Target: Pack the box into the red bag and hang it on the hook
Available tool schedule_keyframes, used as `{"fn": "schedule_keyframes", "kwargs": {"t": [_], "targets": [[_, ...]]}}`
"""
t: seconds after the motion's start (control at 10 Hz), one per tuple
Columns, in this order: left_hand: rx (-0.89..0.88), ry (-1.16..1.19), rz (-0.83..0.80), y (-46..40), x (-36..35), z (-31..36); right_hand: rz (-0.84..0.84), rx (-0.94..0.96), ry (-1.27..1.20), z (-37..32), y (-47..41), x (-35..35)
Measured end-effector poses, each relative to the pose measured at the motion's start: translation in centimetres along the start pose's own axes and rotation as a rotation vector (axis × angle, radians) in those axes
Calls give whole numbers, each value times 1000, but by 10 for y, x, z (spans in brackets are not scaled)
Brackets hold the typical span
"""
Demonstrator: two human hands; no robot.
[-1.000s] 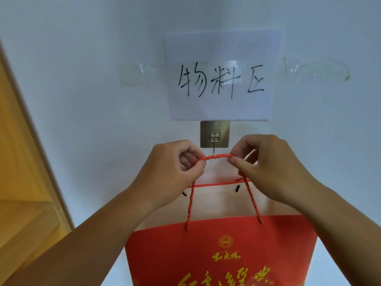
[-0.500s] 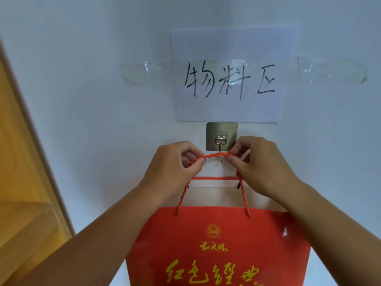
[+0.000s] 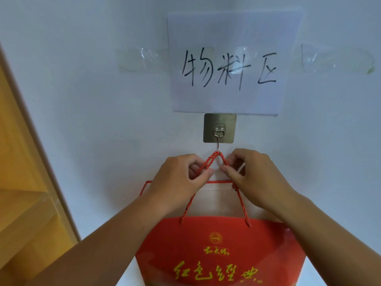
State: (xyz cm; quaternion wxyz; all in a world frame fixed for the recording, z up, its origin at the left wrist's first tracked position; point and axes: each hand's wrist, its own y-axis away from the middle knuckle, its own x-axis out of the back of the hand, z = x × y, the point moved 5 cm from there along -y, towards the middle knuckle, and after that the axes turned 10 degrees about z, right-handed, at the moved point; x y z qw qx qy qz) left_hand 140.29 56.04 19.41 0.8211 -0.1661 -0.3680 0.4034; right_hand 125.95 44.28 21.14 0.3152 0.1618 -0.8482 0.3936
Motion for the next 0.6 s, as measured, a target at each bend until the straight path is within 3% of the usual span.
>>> {"fn": "schedule_keyframes", "kwargs": {"t": [0.2, 0.4, 0.5, 0.6], "targets": [[9, -156, -23, 22, 0, -2, -131, 42, -58, 1, 15, -10], [-53, -322, 41, 53, 17, 0, -135, 38, -116, 0, 36, 0], [-102, -364, 61, 73, 29, 7, -34, 7, -155, -5, 55, 39], [-122, -348, 77, 89, 42, 8, 215, 45, -339, -17, 71, 96]]}}
